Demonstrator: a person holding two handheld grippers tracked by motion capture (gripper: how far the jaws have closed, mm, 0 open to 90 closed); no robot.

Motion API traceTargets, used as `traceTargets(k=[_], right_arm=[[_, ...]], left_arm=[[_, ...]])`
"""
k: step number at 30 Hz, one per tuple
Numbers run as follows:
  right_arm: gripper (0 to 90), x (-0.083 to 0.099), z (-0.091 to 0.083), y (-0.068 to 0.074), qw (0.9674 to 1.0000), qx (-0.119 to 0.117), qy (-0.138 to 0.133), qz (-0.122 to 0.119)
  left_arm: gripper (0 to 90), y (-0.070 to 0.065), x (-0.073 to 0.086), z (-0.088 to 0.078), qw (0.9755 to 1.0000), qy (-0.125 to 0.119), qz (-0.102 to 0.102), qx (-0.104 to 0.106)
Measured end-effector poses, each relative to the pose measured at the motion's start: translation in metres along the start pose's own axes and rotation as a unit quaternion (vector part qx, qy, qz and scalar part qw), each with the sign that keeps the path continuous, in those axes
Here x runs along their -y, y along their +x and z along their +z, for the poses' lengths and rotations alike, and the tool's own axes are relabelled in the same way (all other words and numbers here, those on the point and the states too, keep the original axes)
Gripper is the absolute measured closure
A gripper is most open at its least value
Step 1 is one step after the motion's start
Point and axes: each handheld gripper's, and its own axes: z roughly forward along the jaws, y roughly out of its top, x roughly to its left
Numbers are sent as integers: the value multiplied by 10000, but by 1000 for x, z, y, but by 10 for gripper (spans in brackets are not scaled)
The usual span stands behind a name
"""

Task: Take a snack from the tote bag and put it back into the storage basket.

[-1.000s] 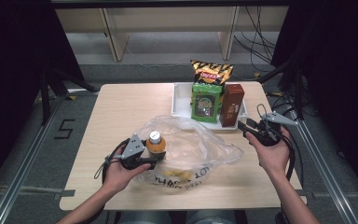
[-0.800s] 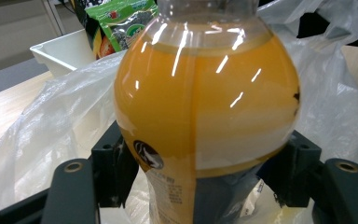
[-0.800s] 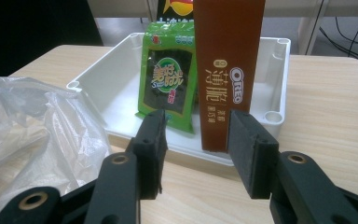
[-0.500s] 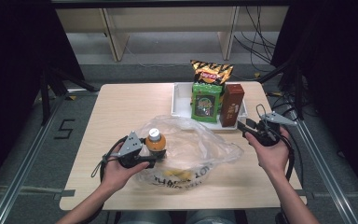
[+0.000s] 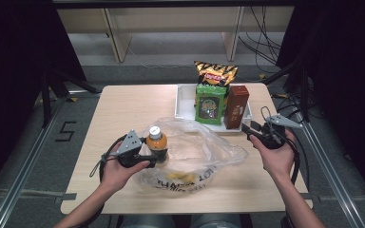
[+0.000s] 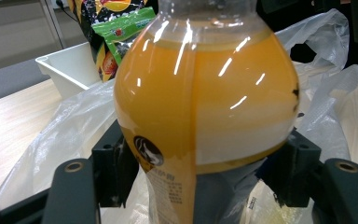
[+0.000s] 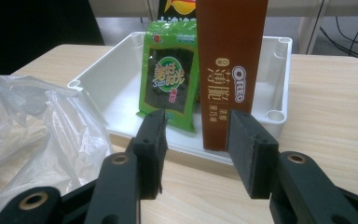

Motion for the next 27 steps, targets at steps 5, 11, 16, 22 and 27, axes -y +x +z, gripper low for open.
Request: traceTargets(k=[5, 11, 16, 22, 27], right_arm=[[584, 2, -1, 2, 9999, 32, -137, 57], [584, 4, -5, 4, 9998, 57, -106, 163], [583, 5, -7, 0, 9999, 33, -106, 90], [583, 5, -8, 1, 9999, 44, -88, 123], [583, 5, -8, -2, 9999, -16, -103, 71]], left_arm=[[341, 2, -4, 0, 10000, 4, -8, 28], [341, 6, -11, 1, 10000, -36, -43, 55], [342, 8, -15, 1, 10000, -49, -51, 56], [342, 8, -20, 4, 9999, -35, -21, 96], [342, 9, -24, 9, 9999, -44, -22, 139]])
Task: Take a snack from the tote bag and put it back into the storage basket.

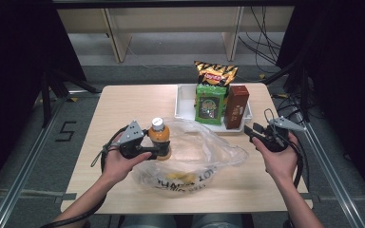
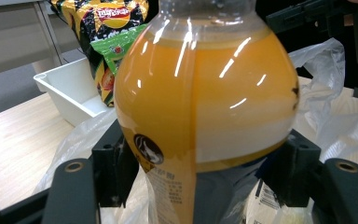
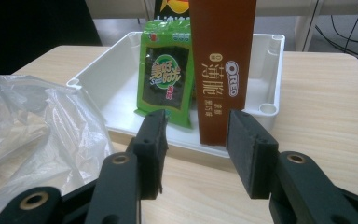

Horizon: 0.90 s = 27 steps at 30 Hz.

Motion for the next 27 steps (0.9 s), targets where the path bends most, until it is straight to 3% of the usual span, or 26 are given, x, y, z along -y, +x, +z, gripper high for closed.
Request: traceTargets(k=[1, 2, 16, 18, 20, 23, 27], right_arm=[[583, 0, 0, 3, 9998, 84, 37, 198], [583, 0, -1, 3, 9997, 81, 61, 204], [583, 1, 1, 2, 9999, 94, 8, 86], [583, 1, -1, 4, 9996, 108, 114, 250], [583, 1, 1, 1, 9999, 53, -6, 95], [582, 2, 1, 2, 9998, 60, 42, 211], [582, 1, 2, 1, 9999, 60, -6, 89]], left_arm=[[342, 0, -1, 1, 10000, -11, -6, -6], [342, 0, -2, 2, 10000, -9, -10, -9], [343, 3, -12, 10, 10000, -5, 4, 50], [343, 4, -14, 12, 10000, -9, 10, 87], [343, 6, -15, 15, 9999, -13, -6, 116], [343, 7, -16, 18, 9999, -15, -19, 142], [343, 9, -18, 21, 9998, 4, 20, 193]])
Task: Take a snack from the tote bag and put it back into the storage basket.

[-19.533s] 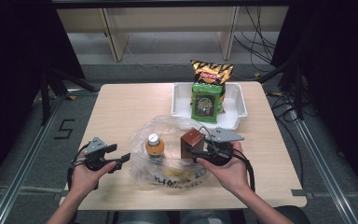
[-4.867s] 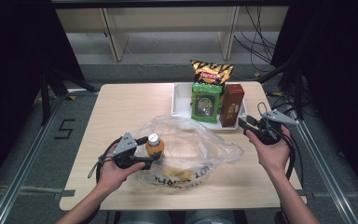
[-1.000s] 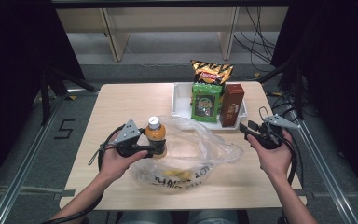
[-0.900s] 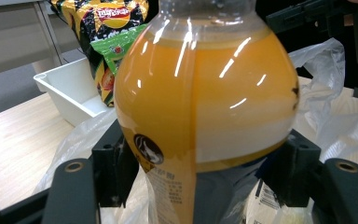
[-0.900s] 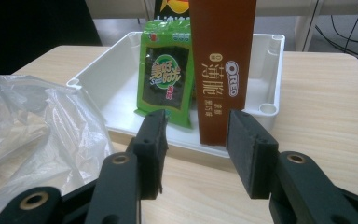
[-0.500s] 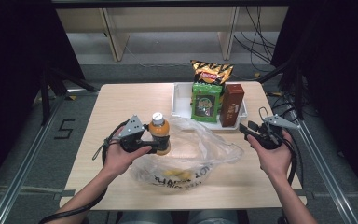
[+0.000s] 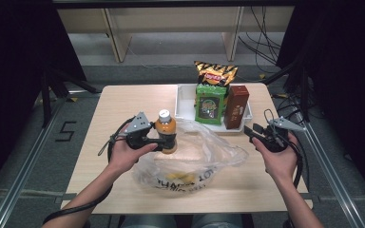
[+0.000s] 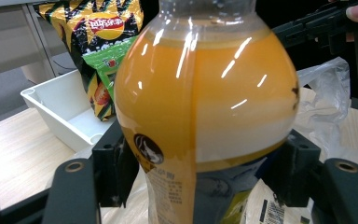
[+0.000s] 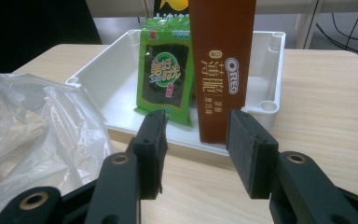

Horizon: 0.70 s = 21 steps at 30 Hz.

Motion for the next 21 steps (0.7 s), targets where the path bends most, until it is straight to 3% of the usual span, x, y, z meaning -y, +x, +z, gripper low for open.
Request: traceTargets(k=[2, 3, 4, 13, 21], right_arm=[[582, 1, -1, 2, 9999, 23, 55, 122], [582, 0, 0, -1, 10000, 29, 12, -41], [582, 0, 0, -1, 10000, 51, 8, -55], [582, 1, 1, 1, 10000, 11, 17, 78], [582, 1, 1, 1, 10000, 24, 16, 35]], left_arm=[[343, 1, -1, 2, 10000, -9, -6, 10], [343, 1, -1, 3, 10000, -43, 2, 43], [343, 2, -2, 3, 10000, -15, 8, 11], [343, 7, -7, 8, 10000, -90, 11, 16], [343, 11, -12, 11, 9999, -135, 4, -19]])
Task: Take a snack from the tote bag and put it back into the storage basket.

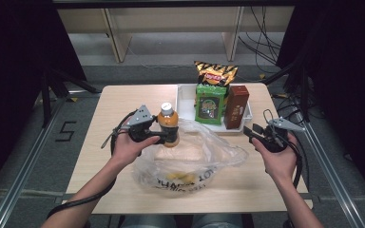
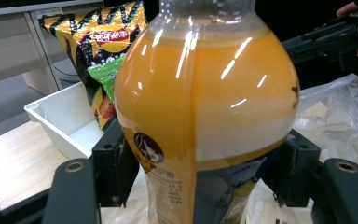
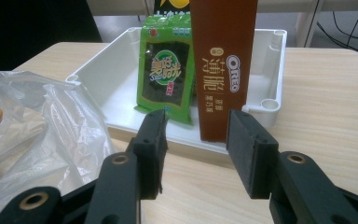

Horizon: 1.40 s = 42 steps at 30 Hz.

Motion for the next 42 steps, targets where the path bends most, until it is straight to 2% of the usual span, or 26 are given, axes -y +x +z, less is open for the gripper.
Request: traceTargets(k=[1, 2, 3, 17, 18, 19, 23, 24, 26, 31, 34, 36, 37, 38, 40, 42], right_arm=[[582, 0, 0, 1, 10000, -64, 23, 46], [582, 0, 0, -1, 9999, -55, 28, -81], [582, 0, 0, -1, 9999, -70, 33, -97], [582, 0, -1, -2, 9999, -10, 59, -120], [582, 0, -1, 0, 10000, -23, 60, -18], [582, 0, 0, 0, 10000, -35, -8, -20], [582, 0, 0, 0, 10000, -48, 15, -28], [582, 1, -1, 2, 9999, -41, 48, 91], [582, 1, 0, 0, 10000, -42, 29, -27], [582, 1, -1, -2, 9999, -4, 53, -132], [582, 1, -1, 0, 10000, -13, 67, -17], [582, 2, -1, 0, 9999, -42, 100, -26], [582, 2, 0, -2, 9999, -4, 74, -126], [582, 1, 0, -1, 9999, -86, 64, -28], [581, 2, 1, -3, 9999, -13, 63, -144], [582, 2, 1, -3, 9999, -13, 55, -143]], left_arm=[[343, 1, -1, 0, 10000, -3, 1, -12], [343, 1, -1, 1, 10000, -17, -4, -3], [343, 2, -2, 1, 10000, -36, -14, -2], [344, 7, -11, 8, 9999, -131, -21, -10], [344, 7, -12, 8, 9999, -133, -9, -5], [345, 7, -13, 8, 9999, -126, -20, -18], [344, 8, -17, 11, 9999, -158, 1, -6], [344, 8, -18, 11, 9999, -167, 14, -5], [345, 9, -20, 12, 9998, -182, 2, -14], [345, 10, -22, 12, 9998, -214, -3, 4], [345, 9, -25, 12, 9997, -253, -18, -1], [345, 9, -27, 12, 9996, -269, -8, 2], [345, 9, -28, 12, 9997, -260, 10, -11], [345, 10, -30, 13, 9996, -271, 3, 1], [345, 10, -32, 14, 9997, -262, 25, -11], [345, 11, -34, 15, 9996, -293, 21, -16]])
